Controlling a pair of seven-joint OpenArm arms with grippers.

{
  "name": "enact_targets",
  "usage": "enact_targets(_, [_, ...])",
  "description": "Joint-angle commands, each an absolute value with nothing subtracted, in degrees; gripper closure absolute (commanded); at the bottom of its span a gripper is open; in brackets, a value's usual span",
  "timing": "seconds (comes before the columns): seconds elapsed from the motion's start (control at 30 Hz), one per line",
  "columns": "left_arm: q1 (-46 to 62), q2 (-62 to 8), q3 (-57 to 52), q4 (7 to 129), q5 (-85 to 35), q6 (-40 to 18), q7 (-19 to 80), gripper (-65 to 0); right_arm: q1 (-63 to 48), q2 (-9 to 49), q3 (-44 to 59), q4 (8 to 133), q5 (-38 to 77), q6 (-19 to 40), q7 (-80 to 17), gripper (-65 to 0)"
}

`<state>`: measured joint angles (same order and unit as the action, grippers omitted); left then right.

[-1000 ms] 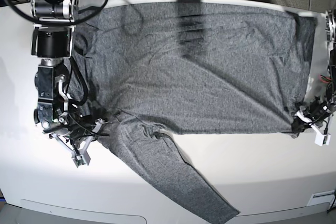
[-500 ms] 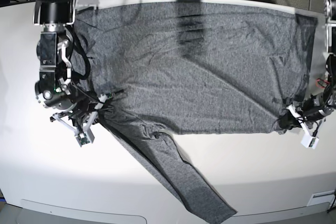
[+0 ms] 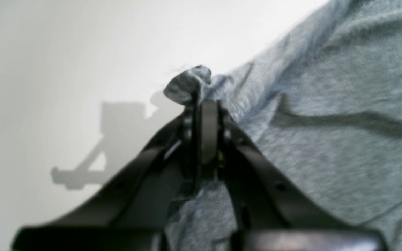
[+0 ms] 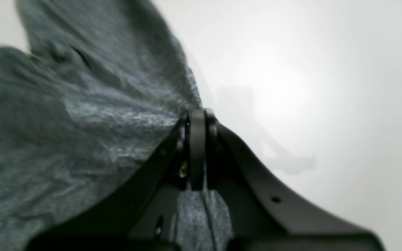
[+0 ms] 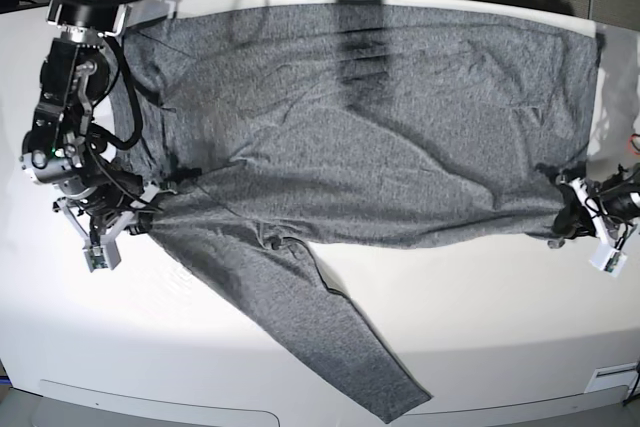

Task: Fold the T-shirt properly
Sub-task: 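Lift both edges and fold the shirt lengthwise toward the collar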

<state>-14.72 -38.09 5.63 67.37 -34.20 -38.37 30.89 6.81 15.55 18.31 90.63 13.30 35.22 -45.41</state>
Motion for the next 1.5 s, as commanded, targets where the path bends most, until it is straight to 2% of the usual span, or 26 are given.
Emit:
enact_targets(0.0, [-16.2, -39.4, 5.2, 68.9, -35.1, -38.5, 30.4, -0.6, 8.1, 16.2, 18.9, 92.2, 14.5, 35.8, -44.4, 0.0])
enact_targets(0.17, [-16.2, -39.4, 5.2, 71.0, -35.1, -38.5, 32.9, -0.6, 6.9, 16.2, 20.0, 94.2, 15.6, 36.2, -45.1, 0.0])
enact_targets(0.37, [-16.2, -39.4, 4.0, 71.3, -38.0, -35.6, 35.5, -0.6, 2.6, 16.2, 20.2, 99.4, 15.6, 36.2, -45.0, 0.0])
enact_targets(0.63, [-15.0, -39.4, -7.0, 75.1, -48.2, -35.6, 45.9, -0.6, -0.5, 16.2, 20.3, 100.4, 15.7, 36.2, -45.1, 0.0])
enact_targets(0.97, [-2.6, -39.2, -10.9, 91.1, -46.9, -35.6, 46.9, -0.4, -0.7, 16.1, 20.3, 100.6, 20.6, 36.2, -45.1, 0.0])
enact_targets(1.1, [0.3, -39.2, -11.6, 94.1, -42.9, -31.7, 46.8, -0.4, -2.5, 16.1, 20.3, 102.9, 20.6, 36.9, -45.1, 0.0])
enact_targets(1.47, [10.0, -39.1, -16.2, 102.0, -43.1, -31.3, 48.4, -0.4, -8.1, 16.0, 22.5, 110.2, 20.6, 36.9, -45.3, 0.0])
